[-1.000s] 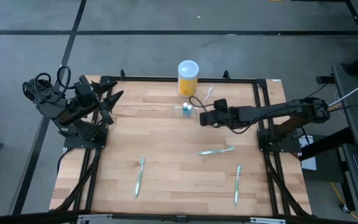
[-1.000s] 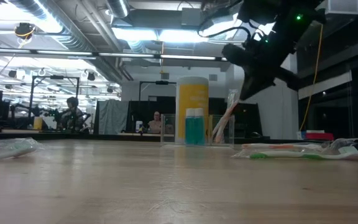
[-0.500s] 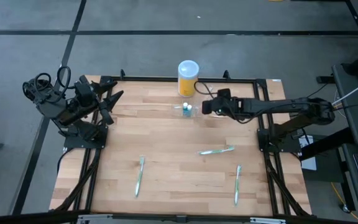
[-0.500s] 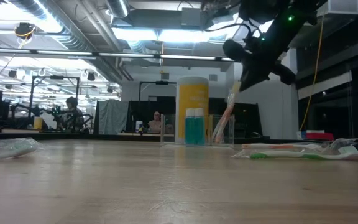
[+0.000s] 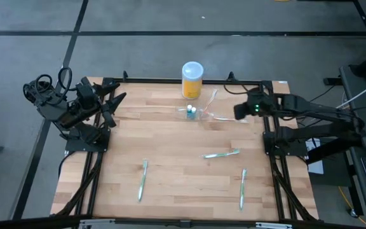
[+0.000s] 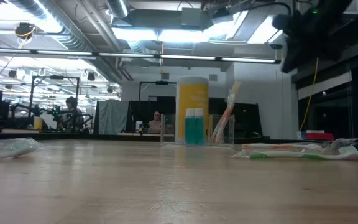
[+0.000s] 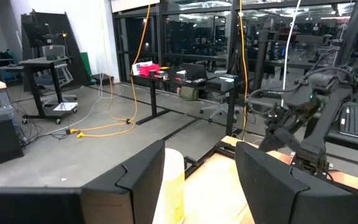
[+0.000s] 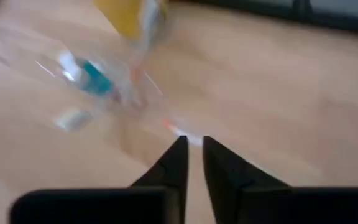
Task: Pick & Place toothbrushing station
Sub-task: Put the orange toothbrush into the transparent organizer
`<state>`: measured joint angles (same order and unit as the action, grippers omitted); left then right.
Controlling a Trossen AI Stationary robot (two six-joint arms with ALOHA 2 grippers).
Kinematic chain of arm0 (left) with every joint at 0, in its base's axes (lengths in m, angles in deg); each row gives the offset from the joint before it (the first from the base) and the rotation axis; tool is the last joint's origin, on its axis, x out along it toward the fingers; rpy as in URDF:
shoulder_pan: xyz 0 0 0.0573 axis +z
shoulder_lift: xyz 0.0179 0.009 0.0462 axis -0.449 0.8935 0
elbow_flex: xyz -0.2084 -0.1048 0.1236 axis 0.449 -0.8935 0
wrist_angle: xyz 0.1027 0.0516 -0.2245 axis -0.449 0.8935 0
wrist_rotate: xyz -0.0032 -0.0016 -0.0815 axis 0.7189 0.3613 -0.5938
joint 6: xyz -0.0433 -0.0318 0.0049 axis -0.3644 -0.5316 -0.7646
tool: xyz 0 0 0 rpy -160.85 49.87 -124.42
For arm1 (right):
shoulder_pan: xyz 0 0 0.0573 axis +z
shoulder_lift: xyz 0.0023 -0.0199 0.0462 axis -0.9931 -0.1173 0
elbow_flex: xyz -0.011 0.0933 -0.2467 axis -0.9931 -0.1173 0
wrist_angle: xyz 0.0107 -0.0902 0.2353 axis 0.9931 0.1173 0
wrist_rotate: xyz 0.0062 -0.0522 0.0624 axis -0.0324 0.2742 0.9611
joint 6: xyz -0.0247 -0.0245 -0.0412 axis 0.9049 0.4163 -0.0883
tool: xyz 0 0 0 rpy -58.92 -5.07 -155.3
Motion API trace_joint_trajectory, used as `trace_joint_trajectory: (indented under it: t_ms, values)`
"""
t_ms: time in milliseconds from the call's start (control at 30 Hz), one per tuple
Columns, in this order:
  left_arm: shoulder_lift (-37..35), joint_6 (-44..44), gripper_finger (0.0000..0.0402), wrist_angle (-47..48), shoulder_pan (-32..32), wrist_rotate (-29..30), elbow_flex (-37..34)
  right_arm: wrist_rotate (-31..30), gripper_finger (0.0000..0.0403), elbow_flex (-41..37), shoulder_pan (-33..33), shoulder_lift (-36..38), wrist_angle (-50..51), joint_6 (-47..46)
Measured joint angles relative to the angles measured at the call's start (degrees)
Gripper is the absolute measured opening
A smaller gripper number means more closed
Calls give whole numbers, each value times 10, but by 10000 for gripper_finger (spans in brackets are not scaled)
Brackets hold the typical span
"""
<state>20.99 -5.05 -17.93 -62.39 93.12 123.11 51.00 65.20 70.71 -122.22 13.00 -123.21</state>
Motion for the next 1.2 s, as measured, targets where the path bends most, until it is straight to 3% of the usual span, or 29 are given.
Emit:
trace_joint_trajectory:
  t_ms: [200,400,567,1000,1200]
  values:
    - [0,4,194,0,0,0,0,57,121,-27,-33,37,101,-111]
    - [2,6,194,1,0,0,0,176,181,-142,-83,39,-7,-246]
    - [3,5,194,1,0,-1,0,159,182,-203,-90,26,-85,-308]
    - [8,6,194,1,0,-7,0,113,158,-211,-94,10,-5,-353]
    - [8,10,194,1,0,-7,0,137,158,-247,-105,2,-29,-362]
